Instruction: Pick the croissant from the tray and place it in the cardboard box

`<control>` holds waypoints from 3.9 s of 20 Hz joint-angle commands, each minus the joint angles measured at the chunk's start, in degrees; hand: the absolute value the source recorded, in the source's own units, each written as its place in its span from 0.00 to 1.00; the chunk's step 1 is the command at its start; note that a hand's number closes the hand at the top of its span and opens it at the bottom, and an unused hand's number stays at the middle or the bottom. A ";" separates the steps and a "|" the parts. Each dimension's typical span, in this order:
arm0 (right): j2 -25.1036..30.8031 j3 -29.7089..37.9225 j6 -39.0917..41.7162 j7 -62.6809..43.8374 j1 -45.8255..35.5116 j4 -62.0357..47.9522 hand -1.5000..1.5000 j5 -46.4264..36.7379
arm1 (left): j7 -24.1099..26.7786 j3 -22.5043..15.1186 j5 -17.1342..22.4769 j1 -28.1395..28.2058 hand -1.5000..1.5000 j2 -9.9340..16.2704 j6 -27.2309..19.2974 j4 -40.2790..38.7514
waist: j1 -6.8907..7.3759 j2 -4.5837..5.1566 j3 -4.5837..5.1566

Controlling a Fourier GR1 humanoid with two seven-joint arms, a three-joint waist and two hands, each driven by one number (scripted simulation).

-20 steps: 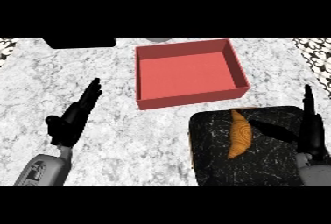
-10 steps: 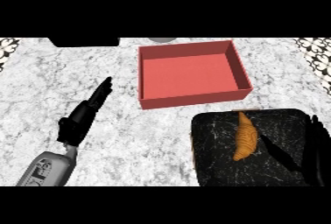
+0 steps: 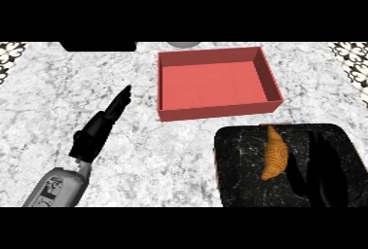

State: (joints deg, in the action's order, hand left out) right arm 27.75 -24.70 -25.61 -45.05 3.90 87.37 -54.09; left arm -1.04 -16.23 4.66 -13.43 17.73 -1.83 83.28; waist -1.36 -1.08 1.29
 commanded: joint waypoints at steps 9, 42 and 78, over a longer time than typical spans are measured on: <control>-18.96 -8.55 33.49 -37.12 -13.03 17.73 0.00 -14.99 | -3.09 -0.89 0.04 -0.07 0.50 -1.62 -0.36 4.47 | 2.14 0.67 -1.07; -27.73 2.88 37.74 -26.24 -6.97 9.11 0.00 -20.79 | -4.91 3.48 -3.95 0.23 0.50 -5.62 2.60 4.80 | 1.31 1.04 -1.29; -27.30 -4.46 39.14 7.88 -16.63 0.17 1.00 -19.76 | -1.79 2.45 -8.61 1.29 0.50 -8.94 6.06 3.21 | 5.02 1.59 -1.32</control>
State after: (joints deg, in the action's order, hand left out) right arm 1.82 -20.88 12.14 -47.80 -9.10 89.27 -76.82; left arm -4.08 -12.16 -2.82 -12.00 9.69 4.27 87.12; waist 1.60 -0.66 0.91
